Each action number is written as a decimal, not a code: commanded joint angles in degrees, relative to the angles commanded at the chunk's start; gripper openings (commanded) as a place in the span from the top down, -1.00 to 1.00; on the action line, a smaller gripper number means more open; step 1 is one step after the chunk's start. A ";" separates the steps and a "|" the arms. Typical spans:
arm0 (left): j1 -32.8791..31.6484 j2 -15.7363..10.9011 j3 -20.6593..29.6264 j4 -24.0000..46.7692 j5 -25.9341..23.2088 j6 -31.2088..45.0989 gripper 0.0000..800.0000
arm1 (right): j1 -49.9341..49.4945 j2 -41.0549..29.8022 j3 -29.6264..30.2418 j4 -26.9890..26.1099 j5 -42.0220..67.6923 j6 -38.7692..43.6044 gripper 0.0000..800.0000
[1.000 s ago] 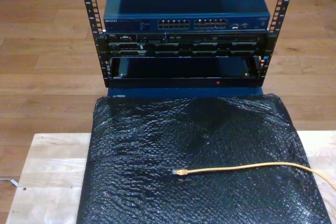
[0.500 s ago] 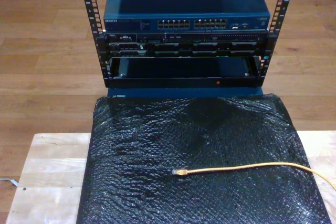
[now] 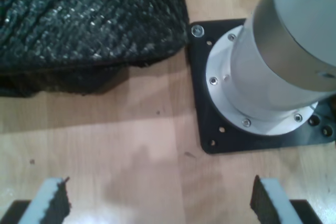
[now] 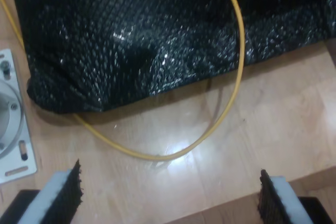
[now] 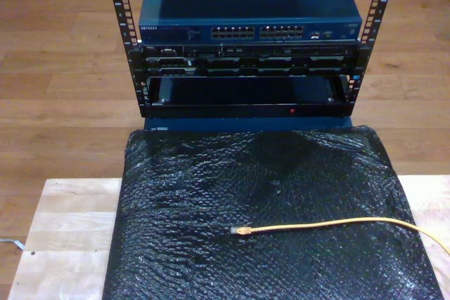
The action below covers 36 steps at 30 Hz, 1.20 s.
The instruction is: Grab the cable and plug it in
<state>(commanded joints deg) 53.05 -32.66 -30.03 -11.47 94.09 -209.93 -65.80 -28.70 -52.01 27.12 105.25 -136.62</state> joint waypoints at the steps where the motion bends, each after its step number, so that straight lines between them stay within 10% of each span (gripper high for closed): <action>1: -0.62 0.09 0.00 -0.09 0.00 -0.79 -1.00 | 0.35 0.00 -0.09 0.18 0.09 0.62 -0.99; 36: -10.29 0.35 0.09 -4.75 -0.53 -11.34 -1.00 | 13.63 0.09 -2.37 6.51 -0.35 12.13 -0.99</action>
<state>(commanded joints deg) 42.77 -32.31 -29.95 -16.22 93.56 -221.27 -52.18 -28.62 -54.38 33.63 104.90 -124.48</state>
